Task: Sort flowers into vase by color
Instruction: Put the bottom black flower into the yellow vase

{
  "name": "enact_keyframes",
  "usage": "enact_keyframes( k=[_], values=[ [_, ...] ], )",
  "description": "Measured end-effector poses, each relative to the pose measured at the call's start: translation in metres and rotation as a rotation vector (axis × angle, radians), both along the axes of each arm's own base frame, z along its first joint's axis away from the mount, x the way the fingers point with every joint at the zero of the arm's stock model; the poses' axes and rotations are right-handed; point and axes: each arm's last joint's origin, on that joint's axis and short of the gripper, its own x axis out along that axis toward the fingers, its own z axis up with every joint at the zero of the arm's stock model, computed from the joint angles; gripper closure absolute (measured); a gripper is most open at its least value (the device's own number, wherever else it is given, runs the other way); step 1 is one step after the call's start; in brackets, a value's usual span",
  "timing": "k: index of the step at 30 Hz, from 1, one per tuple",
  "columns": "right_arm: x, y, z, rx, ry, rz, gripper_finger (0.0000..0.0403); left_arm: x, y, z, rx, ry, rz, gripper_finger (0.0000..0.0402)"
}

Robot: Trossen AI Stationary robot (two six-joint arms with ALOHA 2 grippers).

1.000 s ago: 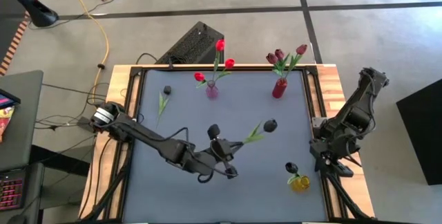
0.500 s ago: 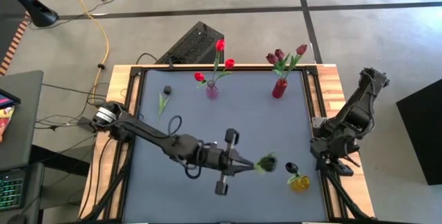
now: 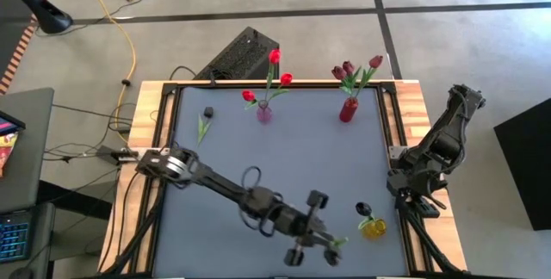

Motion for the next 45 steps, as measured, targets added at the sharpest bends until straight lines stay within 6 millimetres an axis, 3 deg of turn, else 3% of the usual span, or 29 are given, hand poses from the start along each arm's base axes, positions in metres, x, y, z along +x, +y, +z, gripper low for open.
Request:
enact_keyframes(
  k=[7,14,20,28,32,38,45],
  values=[
    [0.0,0.0,0.0,0.001,-0.001,-0.001,0.0212,0.042,-0.011,-0.012,0.008,-0.007,-0.019,0.0401],
    [0.0,0.0,0.0,0.0,-0.001,-0.002,0.0212,0.065,-0.019,-0.012,0.113,0.091,0.006,0.0401],
    [0.0,0.0,0.0,0.0,-0.001,-0.002,0.0212,0.076,-0.021,-0.009,0.129,0.059,0.044,0.0401],
    [0.0,0.0,0.0,0.0,-0.001,-0.003,0.0212,0.089,-0.012,-0.037,0.064,0.026,0.043,0.0401],
    [0.0,0.0,0.0,0.0,-0.001,-0.003,0.0212,0.091,-0.007,-0.036,0.035,0.032,-0.005,0.0401],
    [0.0,0.0,0.0,-0.001,-0.002,-0.001,0.0212,0.089,-0.013,-0.036,0.08,0.002,0.055,0.0401],
    [0.0,0.0,0.0,0.001,-0.003,-0.002,0.0212,0.094,0.002,-0.036,-0.005,0.048,0.061,0.0401]
  ],
)
